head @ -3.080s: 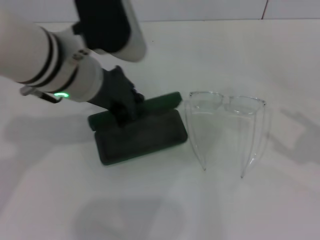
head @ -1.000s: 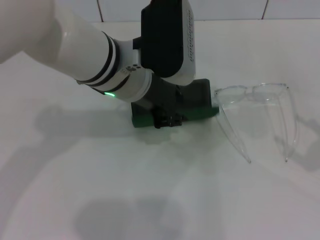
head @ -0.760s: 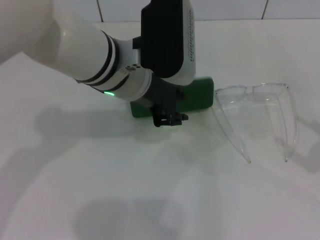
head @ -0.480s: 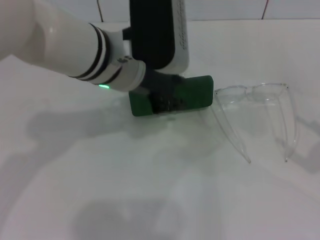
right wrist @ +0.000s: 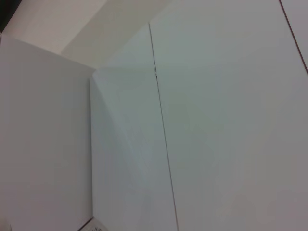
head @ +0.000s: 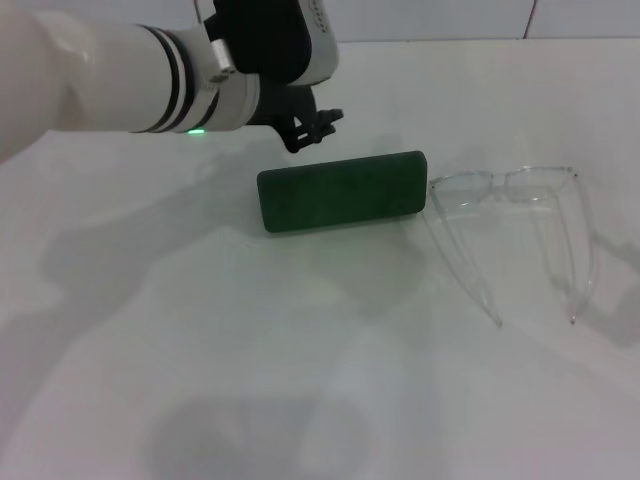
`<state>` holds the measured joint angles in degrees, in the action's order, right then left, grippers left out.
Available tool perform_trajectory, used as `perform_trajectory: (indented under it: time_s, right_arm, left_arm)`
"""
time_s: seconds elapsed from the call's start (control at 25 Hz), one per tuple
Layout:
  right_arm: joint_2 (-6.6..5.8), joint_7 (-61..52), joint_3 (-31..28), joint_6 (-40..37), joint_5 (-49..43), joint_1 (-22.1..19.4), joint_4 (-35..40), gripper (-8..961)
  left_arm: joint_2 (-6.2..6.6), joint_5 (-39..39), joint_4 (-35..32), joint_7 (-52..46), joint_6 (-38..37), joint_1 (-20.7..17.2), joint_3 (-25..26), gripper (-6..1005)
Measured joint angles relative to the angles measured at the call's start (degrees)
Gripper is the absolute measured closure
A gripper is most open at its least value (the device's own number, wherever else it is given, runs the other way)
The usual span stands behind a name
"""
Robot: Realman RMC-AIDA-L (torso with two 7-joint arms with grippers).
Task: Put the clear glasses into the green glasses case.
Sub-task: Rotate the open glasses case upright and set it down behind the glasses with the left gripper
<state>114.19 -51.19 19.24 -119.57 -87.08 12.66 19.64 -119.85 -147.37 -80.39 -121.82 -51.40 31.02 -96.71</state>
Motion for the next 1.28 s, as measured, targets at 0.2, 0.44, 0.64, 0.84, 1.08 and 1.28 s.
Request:
perform_trajectory:
  time_s: [0.2, 0.44, 0.64, 0.84, 1.08, 1.28]
  right_arm:
    - [-0.03, 0.42, 0.09, 0.12, -0.11, 0.00, -0.47, 173]
    - [-0.02, 0.86, 0.59, 0.34, -0.12, 0.42, -1.35, 174]
    - [-0.02, 1.22, 0.69, 0.57, -0.27, 0.34, -1.72, 174]
    - [-0.02, 1.24, 0.71, 0.65, -0.29, 0.15, -1.80, 173]
    - [-0.02, 1.27, 0.70, 0.66, -0.29, 0.09, -1.81, 173]
    - [-0.02, 1.27, 0.70, 0.66, -0.29, 0.15, -1.80, 173]
  left_arm:
    - [-0.10, 0.39, 2.72, -0.58, 2.70, 0.37, 0.57, 604]
    - [-0.11, 0.21, 5.78, -0.35, 3.22, 1.14, -0.60, 605]
    - [-0.07, 0.06, 7.72, -0.63, 2.55, 2.05, -1.25, 604]
    - [-0.04, 0.06, 7.64, -0.66, 1.05, 2.05, -1.30, 604]
    - [-0.02, 0.25, 6.68, -0.69, -1.69, 2.01, -1.42, 604]
    - [-0.02, 0.39, 4.79, -0.87, -5.59, 1.95, -2.56, 605]
